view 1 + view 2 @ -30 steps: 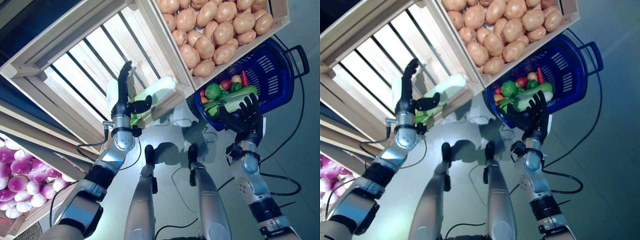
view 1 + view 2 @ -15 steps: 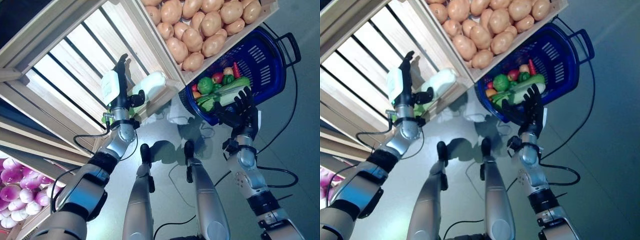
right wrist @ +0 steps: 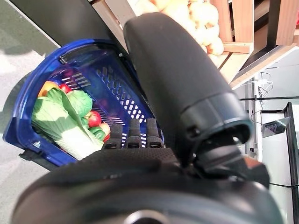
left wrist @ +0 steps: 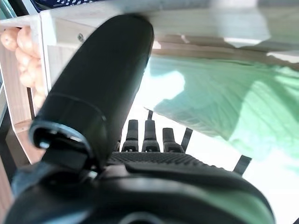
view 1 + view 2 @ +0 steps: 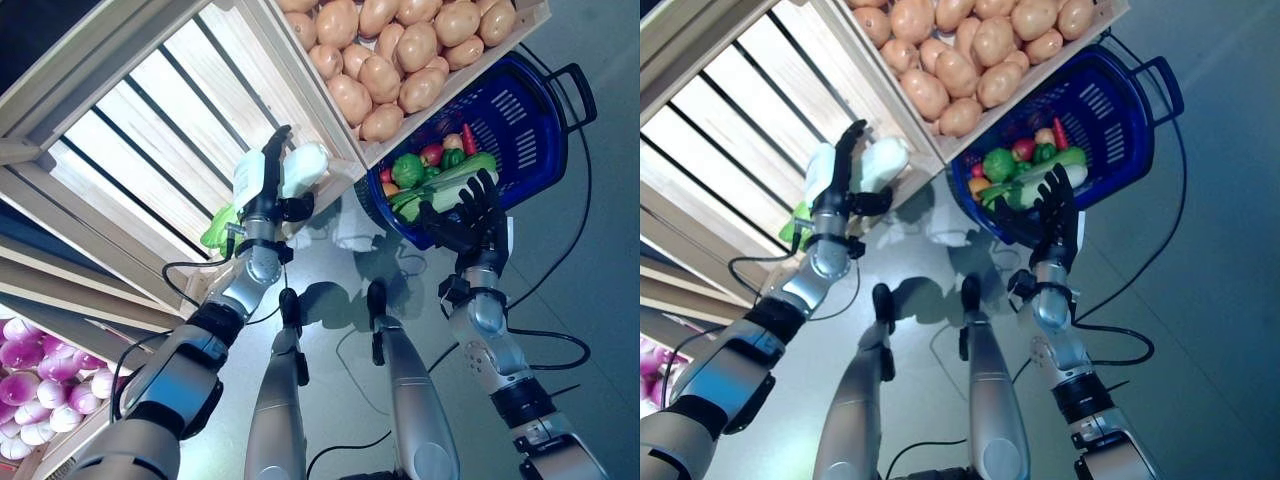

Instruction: Put vegetables into the basket

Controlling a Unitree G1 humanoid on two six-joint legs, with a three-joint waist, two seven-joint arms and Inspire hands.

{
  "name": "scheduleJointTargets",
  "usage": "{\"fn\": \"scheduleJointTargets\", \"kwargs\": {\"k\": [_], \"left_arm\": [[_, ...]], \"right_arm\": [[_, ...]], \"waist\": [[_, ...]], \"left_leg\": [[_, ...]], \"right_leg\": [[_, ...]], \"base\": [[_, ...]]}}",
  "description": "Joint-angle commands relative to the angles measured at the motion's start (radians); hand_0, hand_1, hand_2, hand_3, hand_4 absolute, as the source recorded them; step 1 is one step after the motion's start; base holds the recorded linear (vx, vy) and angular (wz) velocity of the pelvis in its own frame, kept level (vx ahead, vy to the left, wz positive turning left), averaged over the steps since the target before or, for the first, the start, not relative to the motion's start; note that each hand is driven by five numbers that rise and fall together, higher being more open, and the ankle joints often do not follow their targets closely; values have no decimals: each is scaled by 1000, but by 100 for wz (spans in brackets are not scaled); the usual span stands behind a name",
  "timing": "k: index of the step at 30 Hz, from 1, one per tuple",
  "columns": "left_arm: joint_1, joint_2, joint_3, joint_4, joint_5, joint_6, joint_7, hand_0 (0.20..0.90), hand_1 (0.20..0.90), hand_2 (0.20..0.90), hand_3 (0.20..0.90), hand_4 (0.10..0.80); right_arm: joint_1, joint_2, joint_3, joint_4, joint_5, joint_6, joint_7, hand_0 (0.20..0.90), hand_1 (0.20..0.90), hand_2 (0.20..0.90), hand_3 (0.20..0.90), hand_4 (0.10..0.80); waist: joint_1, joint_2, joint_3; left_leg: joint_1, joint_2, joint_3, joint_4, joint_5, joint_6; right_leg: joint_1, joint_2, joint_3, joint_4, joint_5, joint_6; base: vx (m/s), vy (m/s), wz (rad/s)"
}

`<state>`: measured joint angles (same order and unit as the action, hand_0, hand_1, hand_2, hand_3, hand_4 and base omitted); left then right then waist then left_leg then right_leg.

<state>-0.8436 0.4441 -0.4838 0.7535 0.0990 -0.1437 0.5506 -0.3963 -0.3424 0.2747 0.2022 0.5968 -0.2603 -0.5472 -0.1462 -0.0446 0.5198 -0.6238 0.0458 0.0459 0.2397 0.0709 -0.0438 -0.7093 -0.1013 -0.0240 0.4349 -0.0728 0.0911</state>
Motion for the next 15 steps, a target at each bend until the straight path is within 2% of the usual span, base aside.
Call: {"fn": "scheduleJointTargets", "kwargs": {"k": [1, 5, 12, 15], "left_arm": [[-103, 11, 8, -22, -49, -63, -39, 900, 900, 900, 900, 800], [-129, -8, 5, 7, -117, -65, -72, 900, 900, 900, 900, 800], [-179, 0, -9, 71, 4, 16, 3, 900, 900, 900, 900, 800], [-203, 17, -26, 95, 3, 50, 23, 900, 900, 900, 900, 800]], "right_arm": [[-27, -18, -63, -114, -48, -36, 52, 900, 900, 900, 900, 800], [-43, -11, -53, -102, -52, -37, 60, 900, 900, 900, 900, 800], [-67, -16, -51, -98, -53, -30, 47, 900, 900, 900, 900, 800], [-77, -31, -51, -106, -52, -25, 35, 900, 900, 900, 900, 800]], "waist": [[2, -39, 0], [-3, -51, 0], [-6, -72, 0], [-7, -74, 0]], "left_leg": [[-6, -14, 58, -13, -23, 9], [-13, -14, 57, -16, -21, 9], [-47, -15, 46, 15, -24, 5], [-73, -16, 41, 34, -28, 6]], "right_leg": [[58, 81, -2, -103, 70, -26], [50, 87, -7, -102, 69, -28], [33, 89, -15, -93, 69, -34], [9, 89, -17, -79, 71, -35]], "base": [[-15, -12, -7], [-21, -17, -9], [-3, -16, 0], [0, 0, 0]]}}
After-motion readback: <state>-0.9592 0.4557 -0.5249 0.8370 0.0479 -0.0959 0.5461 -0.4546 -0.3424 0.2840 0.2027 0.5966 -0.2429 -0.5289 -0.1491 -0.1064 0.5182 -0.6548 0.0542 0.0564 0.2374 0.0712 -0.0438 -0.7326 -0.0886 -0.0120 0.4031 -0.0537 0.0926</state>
